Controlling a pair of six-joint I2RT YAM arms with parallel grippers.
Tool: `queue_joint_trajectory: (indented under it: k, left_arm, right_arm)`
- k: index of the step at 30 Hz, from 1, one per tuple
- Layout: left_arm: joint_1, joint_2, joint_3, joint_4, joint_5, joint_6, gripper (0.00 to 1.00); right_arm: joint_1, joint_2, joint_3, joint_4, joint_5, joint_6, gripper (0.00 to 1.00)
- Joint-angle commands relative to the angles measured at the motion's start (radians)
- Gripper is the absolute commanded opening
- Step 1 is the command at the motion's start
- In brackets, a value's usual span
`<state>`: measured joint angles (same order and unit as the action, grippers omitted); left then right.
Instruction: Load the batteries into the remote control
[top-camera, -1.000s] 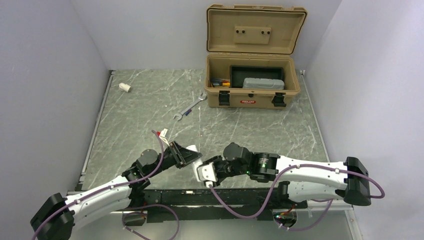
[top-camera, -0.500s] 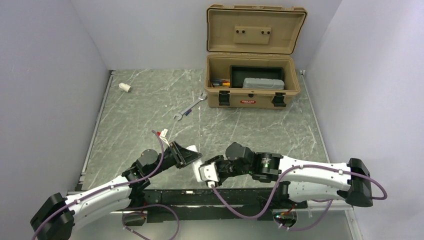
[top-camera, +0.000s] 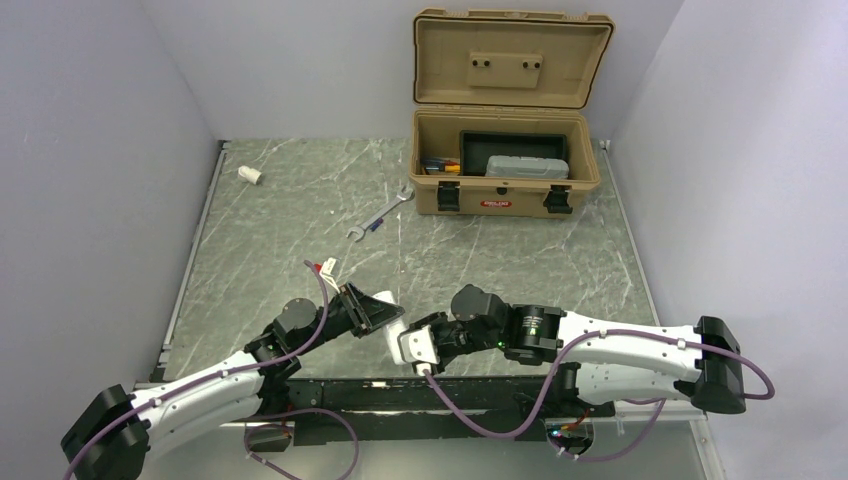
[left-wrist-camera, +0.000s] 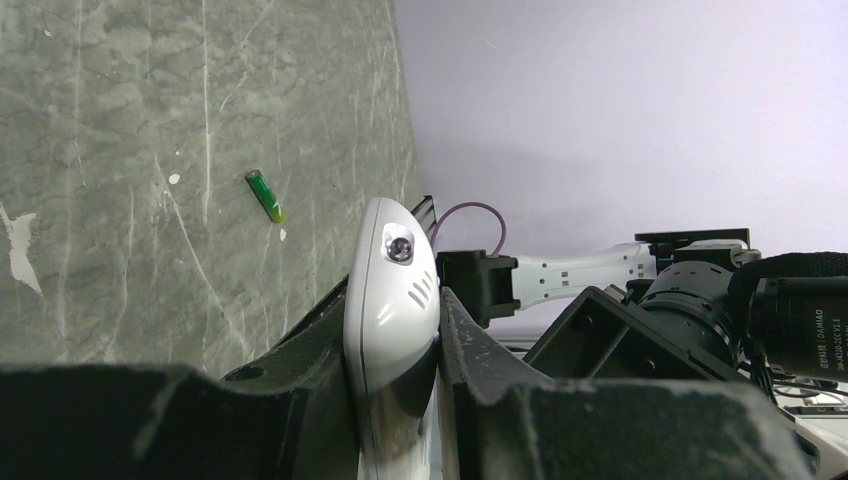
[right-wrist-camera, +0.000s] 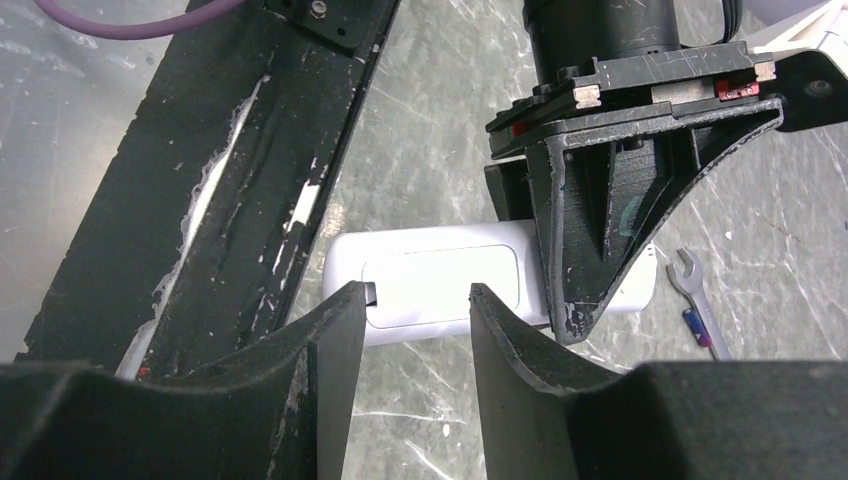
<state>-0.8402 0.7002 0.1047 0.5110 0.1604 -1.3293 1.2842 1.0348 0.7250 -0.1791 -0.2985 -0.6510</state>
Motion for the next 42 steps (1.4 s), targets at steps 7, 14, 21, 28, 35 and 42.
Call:
queue_joint_trajectory:
  k: [7,14,21,28,35,42]
  left_arm:
    - [-0.001,0.004,0.022,0.051,0.01,-0.005,0.0]
    - [0.0,0.008,0.021,0.061,0.011,-0.008,0.0]
    - [0.0,0.007,0.02,0.06,0.012,-0.007,0.0]
    - [0.0,-0.001,0.02,0.052,0.01,-0.005,0.0]
    - [0.001,0.016,0.016,0.08,0.019,-0.01,0.0]
    - [-0.002,0.019,0.016,0.082,0.018,-0.01,0.0]
  right_arm:
    - [-0.001,0.017,0.01,0.049,-0.029,-0.006,0.45]
    - [0.0,0.031,0.013,0.044,-0.017,-0.015,0.45]
    - [0.0,0.034,0.015,0.038,-0.016,-0.016,0.46]
    - [0.0,0.049,0.023,0.027,0.007,-0.034,0.45]
    - [0.0,0.081,0.059,-0.013,0.067,-0.087,0.46]
    - [0.0,0.083,0.084,-0.015,0.073,-0.109,0.46]
